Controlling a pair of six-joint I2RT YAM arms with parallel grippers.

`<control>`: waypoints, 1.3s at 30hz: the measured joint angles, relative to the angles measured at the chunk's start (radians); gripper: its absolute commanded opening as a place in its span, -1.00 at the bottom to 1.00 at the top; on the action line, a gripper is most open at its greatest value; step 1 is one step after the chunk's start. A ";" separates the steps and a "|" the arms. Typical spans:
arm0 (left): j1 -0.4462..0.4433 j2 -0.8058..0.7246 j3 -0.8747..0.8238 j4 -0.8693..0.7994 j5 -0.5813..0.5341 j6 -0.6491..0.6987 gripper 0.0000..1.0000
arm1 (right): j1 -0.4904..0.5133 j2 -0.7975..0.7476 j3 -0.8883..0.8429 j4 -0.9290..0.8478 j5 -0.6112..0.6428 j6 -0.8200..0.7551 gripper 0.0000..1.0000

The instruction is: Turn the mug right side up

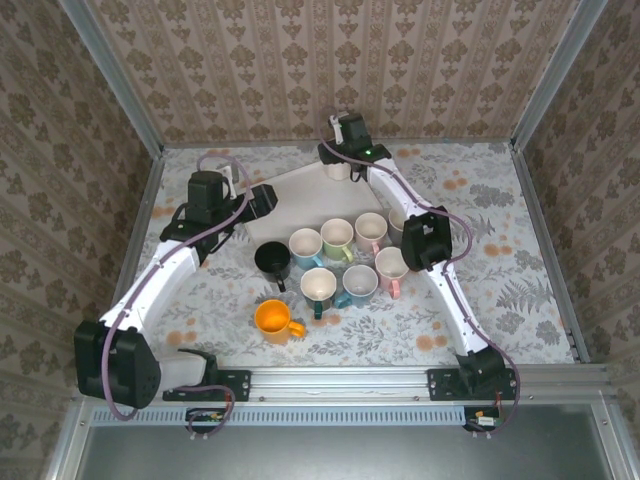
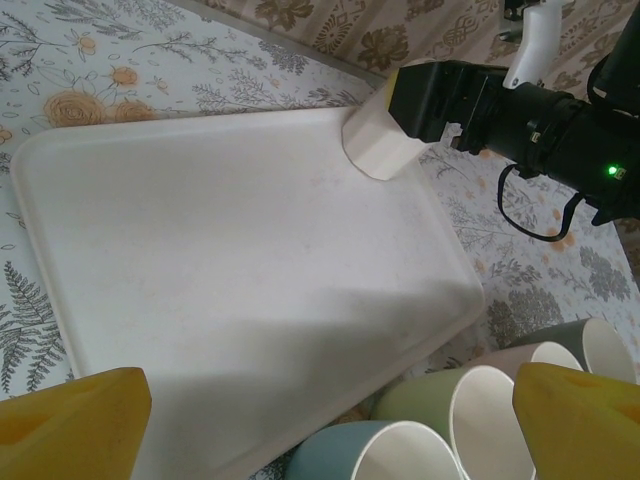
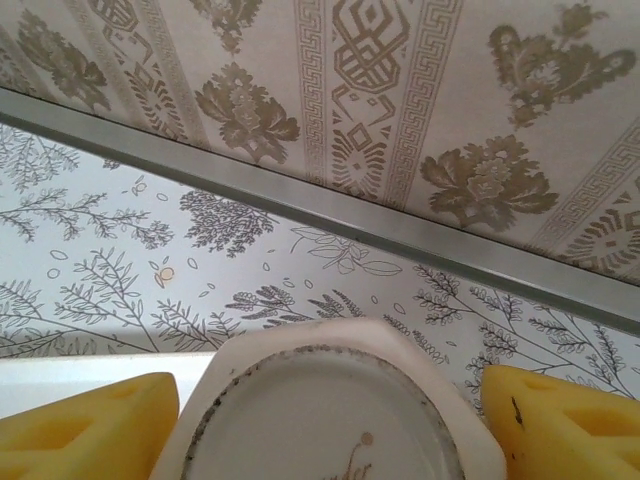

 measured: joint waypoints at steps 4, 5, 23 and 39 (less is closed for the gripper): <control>0.000 0.001 -0.002 0.001 0.004 -0.006 0.89 | 0.002 0.000 0.000 -0.004 0.027 0.005 0.53; 0.000 0.001 -0.002 0.001 0.005 -0.007 0.89 | 0.002 0.000 0.000 -0.006 0.031 0.007 0.46; 0.001 0.001 -0.003 0.018 0.016 -0.012 0.89 | 0.021 -0.164 -0.196 -0.074 0.057 0.236 -0.37; 0.001 0.001 -0.003 0.022 0.016 -0.011 0.89 | 0.003 -0.219 -0.229 -0.135 0.056 0.560 -0.42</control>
